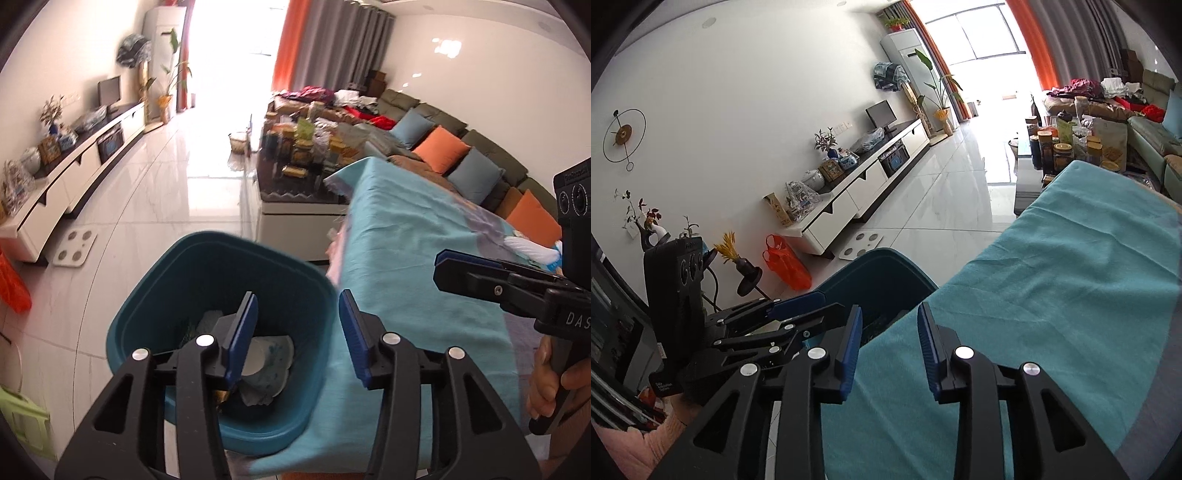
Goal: Collect trash
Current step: 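Carry the orange peel and paper cup to the teal bin and release both, then return to the table and grasp the white foam net with the right gripper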
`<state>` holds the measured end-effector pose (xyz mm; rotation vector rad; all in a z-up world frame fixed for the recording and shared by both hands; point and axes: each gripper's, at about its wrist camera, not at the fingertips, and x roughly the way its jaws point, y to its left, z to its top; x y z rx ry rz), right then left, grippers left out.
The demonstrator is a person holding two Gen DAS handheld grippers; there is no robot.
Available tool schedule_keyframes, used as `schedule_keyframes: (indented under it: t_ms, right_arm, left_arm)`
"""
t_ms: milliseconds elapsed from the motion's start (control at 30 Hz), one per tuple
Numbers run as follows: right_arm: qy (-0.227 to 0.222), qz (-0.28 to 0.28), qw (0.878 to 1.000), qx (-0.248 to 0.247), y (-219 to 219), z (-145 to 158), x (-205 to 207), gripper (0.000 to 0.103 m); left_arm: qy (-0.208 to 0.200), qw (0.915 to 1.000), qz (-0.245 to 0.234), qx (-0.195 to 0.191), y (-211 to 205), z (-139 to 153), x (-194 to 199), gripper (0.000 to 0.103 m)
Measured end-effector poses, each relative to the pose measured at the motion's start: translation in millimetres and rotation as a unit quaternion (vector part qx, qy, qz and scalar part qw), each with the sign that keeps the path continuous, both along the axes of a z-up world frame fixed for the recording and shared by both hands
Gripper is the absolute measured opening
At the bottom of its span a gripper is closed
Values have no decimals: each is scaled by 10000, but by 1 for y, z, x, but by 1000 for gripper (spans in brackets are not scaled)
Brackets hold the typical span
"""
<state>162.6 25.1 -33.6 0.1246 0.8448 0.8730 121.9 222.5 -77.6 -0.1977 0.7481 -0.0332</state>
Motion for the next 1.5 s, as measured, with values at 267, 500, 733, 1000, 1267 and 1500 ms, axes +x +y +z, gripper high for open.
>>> schedule_keyframes:
  t_ms: [267, 500, 733, 1000, 1267, 1500]
  right_arm:
    - [-218, -757, 9968, 139, -91, 13, -24, 31]
    - [-306, -1789, 9834, 38, -175, 13, -45, 33]
    - [-349, -2782, 9599, 36, -254, 12, -46, 39]
    - [-198, -3366, 9411, 232, -301, 1, -19, 47]
    - [234, -3423, 9368, 676, -317, -19, 4, 36]
    - [230, -3345, 9371, 974, -322, -20, -6, 13]
  left_arm:
    - [-283, 9958, -875, 6, -68, 17, -3, 46]
    - [-255, 9852, -1695, 68, -142, 15, 8, 46]
    - [-211, 9736, -2270, 113, -209, 13, 25, 46]
    - [-100, 9626, -2701, 204, -271, 10, 46, 46]
    - [28, 9567, -2902, 211, -303, 6, 66, 46]
    - [257, 9527, -3025, 145, -321, -1, 83, 46]
